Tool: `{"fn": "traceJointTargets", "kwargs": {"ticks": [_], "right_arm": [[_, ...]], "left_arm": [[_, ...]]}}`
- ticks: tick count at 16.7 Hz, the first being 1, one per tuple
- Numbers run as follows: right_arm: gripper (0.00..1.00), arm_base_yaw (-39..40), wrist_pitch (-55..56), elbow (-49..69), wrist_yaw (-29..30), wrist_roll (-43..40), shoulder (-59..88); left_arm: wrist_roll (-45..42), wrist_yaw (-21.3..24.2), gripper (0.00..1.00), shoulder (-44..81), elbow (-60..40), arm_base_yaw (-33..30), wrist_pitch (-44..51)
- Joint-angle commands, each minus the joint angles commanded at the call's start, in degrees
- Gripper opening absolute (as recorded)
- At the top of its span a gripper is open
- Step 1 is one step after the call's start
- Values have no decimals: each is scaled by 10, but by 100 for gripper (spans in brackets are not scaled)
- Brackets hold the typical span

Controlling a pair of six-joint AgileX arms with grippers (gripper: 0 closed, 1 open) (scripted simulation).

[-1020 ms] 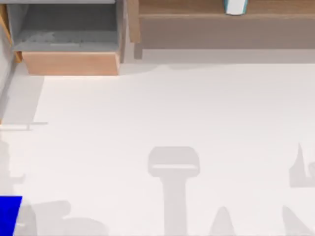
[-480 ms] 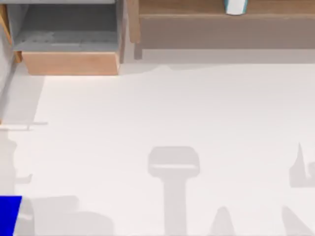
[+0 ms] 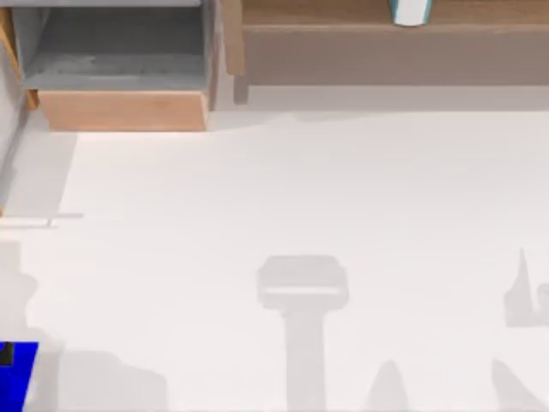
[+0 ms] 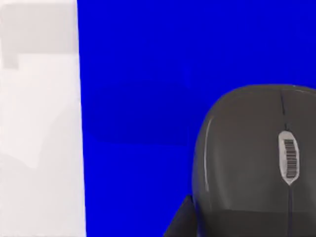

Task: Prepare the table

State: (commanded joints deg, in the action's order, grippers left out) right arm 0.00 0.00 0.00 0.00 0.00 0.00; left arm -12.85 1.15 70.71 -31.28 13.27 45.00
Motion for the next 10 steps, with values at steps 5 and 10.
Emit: {"fn": "traceJointTargets", "kwargs": {"ticks": [5, 10], "right_arm": [[100, 0, 0, 0, 0, 0, 0], [100, 0, 0, 0, 0, 0, 0]], "left_arm": [[0, 0, 8, 0, 0, 0, 0], [0, 0, 45, 0, 0, 0, 0]]}}
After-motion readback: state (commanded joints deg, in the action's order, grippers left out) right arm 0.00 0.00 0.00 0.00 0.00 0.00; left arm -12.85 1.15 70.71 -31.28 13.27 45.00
